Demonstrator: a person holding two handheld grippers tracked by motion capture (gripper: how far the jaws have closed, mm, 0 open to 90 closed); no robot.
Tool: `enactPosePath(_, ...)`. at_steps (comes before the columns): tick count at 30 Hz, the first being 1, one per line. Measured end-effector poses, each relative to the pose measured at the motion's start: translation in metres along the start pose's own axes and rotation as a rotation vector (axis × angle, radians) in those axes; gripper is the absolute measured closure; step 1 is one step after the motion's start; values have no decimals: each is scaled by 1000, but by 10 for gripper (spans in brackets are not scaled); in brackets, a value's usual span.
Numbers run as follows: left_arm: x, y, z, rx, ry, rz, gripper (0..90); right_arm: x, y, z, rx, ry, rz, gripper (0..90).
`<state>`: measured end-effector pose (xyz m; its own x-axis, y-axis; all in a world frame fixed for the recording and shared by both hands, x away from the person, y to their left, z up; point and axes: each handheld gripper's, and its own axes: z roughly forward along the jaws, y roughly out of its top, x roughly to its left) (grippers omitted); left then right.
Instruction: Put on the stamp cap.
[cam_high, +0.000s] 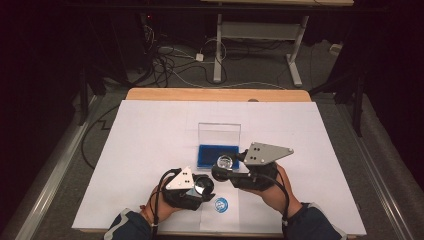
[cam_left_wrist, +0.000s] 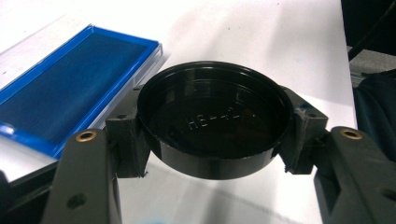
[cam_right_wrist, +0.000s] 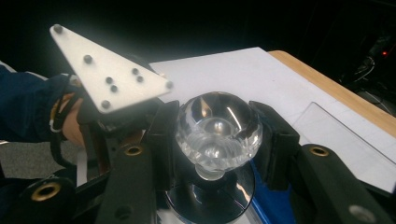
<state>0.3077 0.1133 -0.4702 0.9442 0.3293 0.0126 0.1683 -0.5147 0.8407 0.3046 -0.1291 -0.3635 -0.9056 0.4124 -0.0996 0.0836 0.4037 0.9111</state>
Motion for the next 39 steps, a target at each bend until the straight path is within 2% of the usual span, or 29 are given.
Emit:
enactPosePath(6, -2, 6, 7, -35, -18, -24, 360, 4, -3, 5, 11, 22, 2, 571)
enactPosePath(13, -4, 9, 8, -44, -28, -31, 360, 7, -7, 11, 21, 45, 8, 571)
enactPosePath(22, -7, 12, 8, -42, -24, -5, 360, 12, -13, 21, 32, 71, 18, 571)
enactPosePath(31, -9, 15, 5, -76, -30, -18, 360, 12, -17, 26, 38, 91, 28, 571)
enactPosePath(39, -9, 15, 4, -79, -27, -15, 360, 12, -19, 27, 42, 99, 28, 571)
